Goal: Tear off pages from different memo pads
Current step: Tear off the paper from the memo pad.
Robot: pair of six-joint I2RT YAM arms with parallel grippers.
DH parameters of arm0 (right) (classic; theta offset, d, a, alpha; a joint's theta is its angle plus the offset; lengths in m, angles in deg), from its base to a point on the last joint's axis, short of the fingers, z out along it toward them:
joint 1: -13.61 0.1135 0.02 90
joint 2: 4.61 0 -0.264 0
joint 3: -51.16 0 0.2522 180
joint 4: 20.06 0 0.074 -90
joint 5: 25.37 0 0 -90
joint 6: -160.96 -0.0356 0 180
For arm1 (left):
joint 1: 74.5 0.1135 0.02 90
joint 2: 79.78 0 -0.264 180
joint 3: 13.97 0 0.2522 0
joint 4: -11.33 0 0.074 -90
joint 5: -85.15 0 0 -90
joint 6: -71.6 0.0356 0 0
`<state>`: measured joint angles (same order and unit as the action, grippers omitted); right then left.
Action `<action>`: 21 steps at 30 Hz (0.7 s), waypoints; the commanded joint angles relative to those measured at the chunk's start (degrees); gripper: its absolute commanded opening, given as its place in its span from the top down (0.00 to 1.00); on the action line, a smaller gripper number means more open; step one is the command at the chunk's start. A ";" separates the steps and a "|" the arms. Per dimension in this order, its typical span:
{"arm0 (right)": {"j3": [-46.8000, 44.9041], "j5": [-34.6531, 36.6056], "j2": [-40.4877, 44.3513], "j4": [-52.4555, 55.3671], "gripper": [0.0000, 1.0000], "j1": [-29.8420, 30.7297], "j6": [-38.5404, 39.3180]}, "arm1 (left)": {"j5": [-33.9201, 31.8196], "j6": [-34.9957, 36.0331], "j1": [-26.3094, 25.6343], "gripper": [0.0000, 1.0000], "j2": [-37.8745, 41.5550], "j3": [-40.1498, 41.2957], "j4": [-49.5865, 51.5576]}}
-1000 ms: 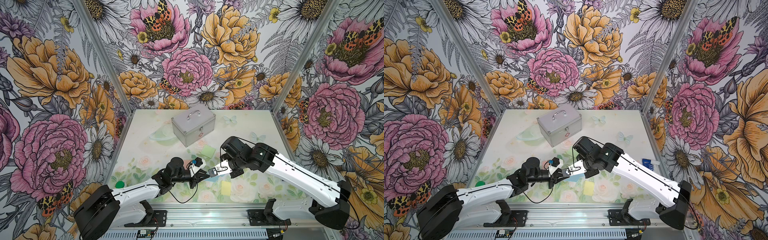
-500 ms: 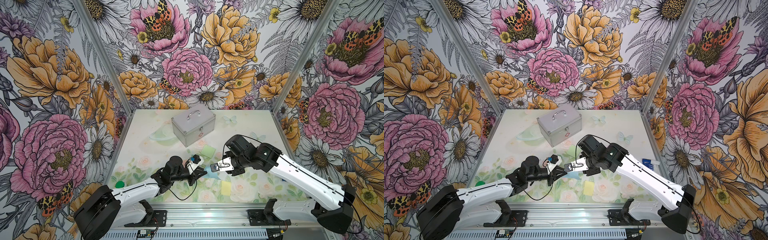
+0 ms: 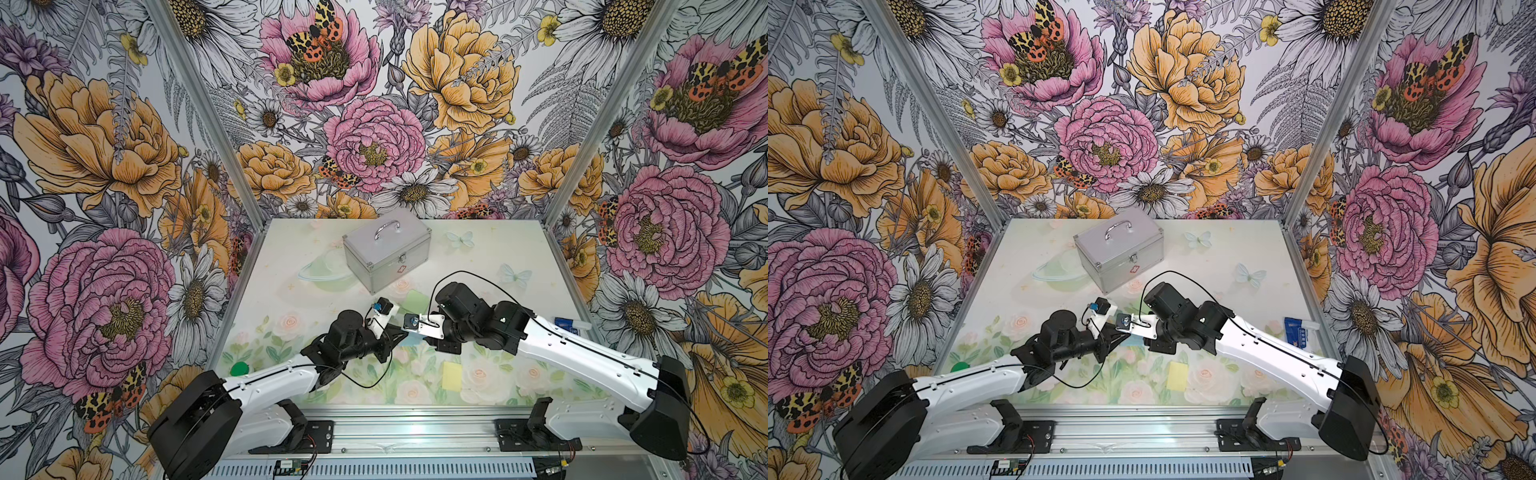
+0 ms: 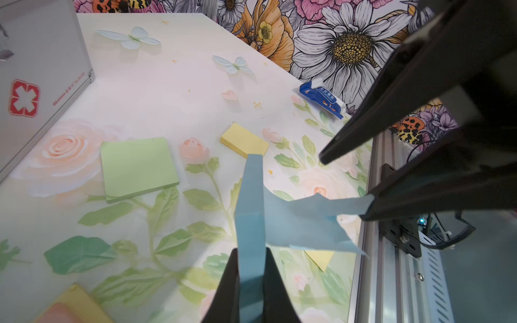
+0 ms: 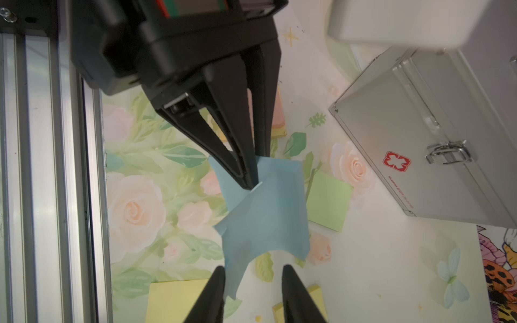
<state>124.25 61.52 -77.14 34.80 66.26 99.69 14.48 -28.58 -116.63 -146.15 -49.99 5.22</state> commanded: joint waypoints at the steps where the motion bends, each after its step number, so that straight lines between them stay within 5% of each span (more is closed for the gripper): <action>1: -3.82 2.86 2.83 -7.81 0.62 0.71 -5.49 | -2.55 -4.93 1.64 1.00 -0.56 -2.50 0.27; 9: -7.31 11.69 1.72 -17.34 0.60 2.64 -7.68 | -1.36 -6.11 2.04 1.00 -1.95 -3.31 0.61; 21: -5.43 11.95 -3.11 -19.38 0.69 3.52 -6.48 | 1.14 -7.31 2.31 1.00 -4.33 -4.46 0.59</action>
<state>116.95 73.04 -79.48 17.58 69.21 93.70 14.02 -35.02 -114.80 -150.39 -53.07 6.13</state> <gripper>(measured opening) 0.314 0.129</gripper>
